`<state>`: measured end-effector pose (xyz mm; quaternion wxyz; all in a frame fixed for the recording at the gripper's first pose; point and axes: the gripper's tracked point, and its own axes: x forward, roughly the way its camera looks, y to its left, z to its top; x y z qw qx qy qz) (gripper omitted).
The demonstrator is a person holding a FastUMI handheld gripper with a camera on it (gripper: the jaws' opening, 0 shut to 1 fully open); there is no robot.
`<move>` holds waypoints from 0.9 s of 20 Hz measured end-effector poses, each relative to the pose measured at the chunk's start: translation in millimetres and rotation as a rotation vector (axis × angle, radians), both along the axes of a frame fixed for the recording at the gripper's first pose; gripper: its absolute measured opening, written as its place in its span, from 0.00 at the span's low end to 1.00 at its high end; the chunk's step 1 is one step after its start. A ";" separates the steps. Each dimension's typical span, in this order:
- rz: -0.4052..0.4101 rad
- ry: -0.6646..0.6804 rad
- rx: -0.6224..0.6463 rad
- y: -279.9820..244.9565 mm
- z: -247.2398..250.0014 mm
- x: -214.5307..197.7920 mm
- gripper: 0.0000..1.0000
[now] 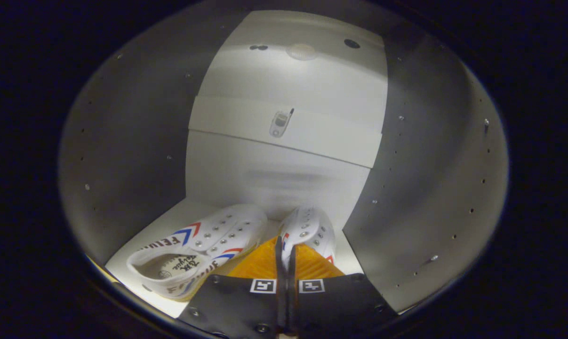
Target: Open the shoe cabinet door, grab the shoes and put them into the shoe cabinet, then close the shoe cabinet door.
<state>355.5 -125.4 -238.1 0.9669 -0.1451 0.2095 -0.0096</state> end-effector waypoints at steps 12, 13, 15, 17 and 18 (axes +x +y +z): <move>-0.028 0.053 0.006 0.8 -20.8 3.5 0.06; -0.036 0.058 0.010 0.8 -21.0 2.0 0.10; -0.054 0.066 0.013 -0.9 -21.9 0.2 0.15; -0.063 0.076 0.025 0.7 -22.9 -1.1 0.23; -0.071 0.079 0.028 1.1 -22.7 -2.9 0.26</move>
